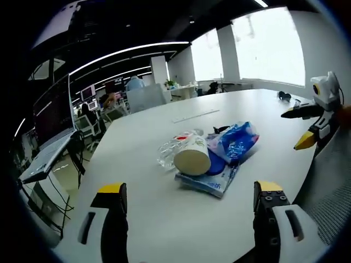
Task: Arrange the tabletop items into an orderly group along one side of the table until the central work area is clear of visible clutter.
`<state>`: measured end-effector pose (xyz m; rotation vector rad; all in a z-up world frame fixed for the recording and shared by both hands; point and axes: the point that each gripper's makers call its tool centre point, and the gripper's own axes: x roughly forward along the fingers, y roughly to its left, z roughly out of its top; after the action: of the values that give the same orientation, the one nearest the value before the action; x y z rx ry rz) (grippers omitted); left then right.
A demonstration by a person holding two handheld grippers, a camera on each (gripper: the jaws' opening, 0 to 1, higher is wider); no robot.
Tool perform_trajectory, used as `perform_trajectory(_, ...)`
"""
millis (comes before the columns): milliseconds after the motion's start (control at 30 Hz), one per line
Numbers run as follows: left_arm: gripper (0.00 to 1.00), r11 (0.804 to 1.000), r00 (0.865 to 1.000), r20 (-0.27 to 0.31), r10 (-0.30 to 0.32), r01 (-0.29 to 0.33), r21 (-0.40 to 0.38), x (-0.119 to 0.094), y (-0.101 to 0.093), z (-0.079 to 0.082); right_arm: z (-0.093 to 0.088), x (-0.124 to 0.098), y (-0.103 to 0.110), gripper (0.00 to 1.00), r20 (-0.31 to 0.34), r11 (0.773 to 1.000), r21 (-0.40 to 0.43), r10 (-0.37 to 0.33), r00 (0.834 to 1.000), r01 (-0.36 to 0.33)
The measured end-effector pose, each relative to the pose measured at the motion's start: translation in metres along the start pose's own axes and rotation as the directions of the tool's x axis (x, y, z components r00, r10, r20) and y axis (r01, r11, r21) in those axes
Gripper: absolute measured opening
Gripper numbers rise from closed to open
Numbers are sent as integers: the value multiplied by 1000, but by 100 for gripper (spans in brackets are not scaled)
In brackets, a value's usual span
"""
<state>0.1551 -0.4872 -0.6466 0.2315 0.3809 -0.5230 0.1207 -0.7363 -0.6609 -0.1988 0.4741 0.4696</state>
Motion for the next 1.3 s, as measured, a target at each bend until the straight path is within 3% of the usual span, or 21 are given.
perform_trajectory(700,95,1000,1000,-8,11,-11,-5,-1,1,-1,4,0,7,95,17,1000,-13,29,999,-29)
perform_trajectory(1300,93,1000,999,-53,8,-7,17,1,0,-10,7,-6,-12,94,38,998,52,-42,998,39)
